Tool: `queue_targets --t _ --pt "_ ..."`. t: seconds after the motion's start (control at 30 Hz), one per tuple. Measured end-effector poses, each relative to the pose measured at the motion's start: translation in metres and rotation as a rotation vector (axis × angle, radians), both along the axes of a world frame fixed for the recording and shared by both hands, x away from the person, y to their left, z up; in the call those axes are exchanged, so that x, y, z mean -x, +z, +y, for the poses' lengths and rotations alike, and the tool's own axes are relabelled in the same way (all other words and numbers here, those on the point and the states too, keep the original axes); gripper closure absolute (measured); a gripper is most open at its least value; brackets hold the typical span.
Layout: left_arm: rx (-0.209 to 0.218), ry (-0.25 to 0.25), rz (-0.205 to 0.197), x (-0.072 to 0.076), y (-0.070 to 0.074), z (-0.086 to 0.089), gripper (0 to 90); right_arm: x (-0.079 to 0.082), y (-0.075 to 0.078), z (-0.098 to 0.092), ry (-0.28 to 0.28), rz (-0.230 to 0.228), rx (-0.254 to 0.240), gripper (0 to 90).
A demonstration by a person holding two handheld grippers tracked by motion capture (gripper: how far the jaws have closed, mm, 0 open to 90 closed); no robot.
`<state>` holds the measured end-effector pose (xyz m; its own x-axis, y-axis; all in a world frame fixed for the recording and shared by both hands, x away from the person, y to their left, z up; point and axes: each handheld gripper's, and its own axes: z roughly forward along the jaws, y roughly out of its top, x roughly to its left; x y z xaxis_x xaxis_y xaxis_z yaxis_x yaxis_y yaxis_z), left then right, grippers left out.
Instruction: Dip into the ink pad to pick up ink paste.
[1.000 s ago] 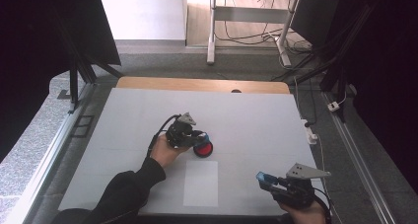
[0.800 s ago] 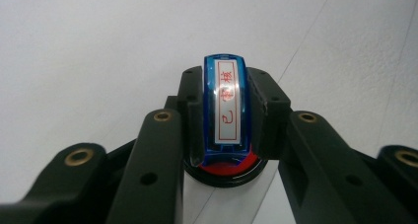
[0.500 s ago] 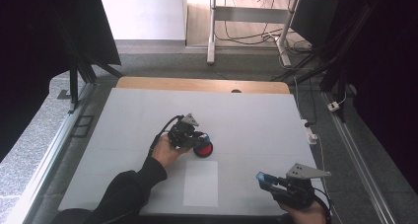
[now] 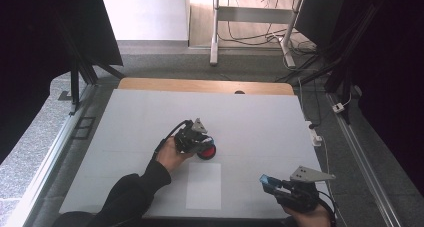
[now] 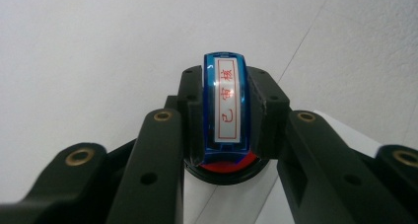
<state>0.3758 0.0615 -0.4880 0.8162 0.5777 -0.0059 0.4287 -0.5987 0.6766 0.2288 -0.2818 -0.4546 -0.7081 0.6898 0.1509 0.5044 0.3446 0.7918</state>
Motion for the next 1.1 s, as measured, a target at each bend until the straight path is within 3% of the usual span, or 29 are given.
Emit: queue_targets --t 0.37,0.5,0.73,0.9,1.03,1.1 --pt "0.086 0.014 0.096 -0.012 -0.003 0.011 71.2 0.003 0.001 -0.002 -0.004 0.003 0.001 68.0" --pt "0.074 0.014 0.081 -0.010 -0.002 0.009 71.2 0.003 0.000 -0.001 -0.001 -0.003 0.000 68.0" --pt "0.043 0.017 0.005 0.000 -0.003 0.004 71.0 0.003 0.000 -0.001 0.002 -0.003 0.001 68.0" --pt "0.042 0.018 0.006 -0.001 -0.001 0.003 70.8 0.003 0.001 -0.001 0.000 -0.003 0.004 68.0" --pt "0.114 0.023 0.020 -0.002 0.006 0.007 70.8 0.003 0.001 -0.002 0.002 0.003 0.002 68.0" --pt "0.123 0.019 0.021 -0.001 0.011 0.008 70.8 0.003 0.001 -0.002 0.002 0.004 0.002 68.0"
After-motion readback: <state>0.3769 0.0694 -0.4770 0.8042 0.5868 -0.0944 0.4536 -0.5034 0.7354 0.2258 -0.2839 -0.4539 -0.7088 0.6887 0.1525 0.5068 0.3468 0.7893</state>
